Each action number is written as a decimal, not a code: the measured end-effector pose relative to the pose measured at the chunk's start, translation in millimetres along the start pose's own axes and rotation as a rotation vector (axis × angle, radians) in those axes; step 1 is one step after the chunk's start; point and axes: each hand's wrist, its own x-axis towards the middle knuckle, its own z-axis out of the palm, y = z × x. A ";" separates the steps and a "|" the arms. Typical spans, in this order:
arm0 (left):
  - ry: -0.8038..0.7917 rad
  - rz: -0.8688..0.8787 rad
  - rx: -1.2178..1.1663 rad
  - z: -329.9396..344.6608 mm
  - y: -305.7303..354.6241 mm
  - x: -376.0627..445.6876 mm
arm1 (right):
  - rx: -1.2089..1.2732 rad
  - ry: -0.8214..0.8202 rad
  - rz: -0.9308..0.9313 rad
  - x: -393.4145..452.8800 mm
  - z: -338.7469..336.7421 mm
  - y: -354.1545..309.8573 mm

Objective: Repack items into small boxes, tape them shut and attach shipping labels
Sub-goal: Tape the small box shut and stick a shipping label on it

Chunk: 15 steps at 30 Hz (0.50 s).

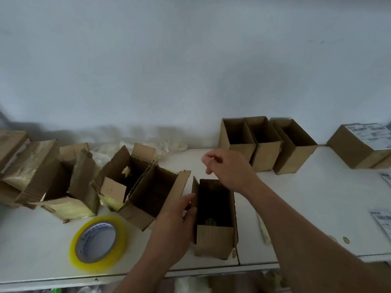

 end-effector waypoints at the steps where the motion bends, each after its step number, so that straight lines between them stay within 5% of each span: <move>1: -0.009 -0.006 0.003 -2.8 0.0 1.3 | -0.011 -0.040 -0.001 13.0 -0.1 -4.7; 15: -0.189 -0.263 -0.339 -26.8 -4.3 32.1 | -0.391 -0.535 0.130 161.9 59.8 6.7</move>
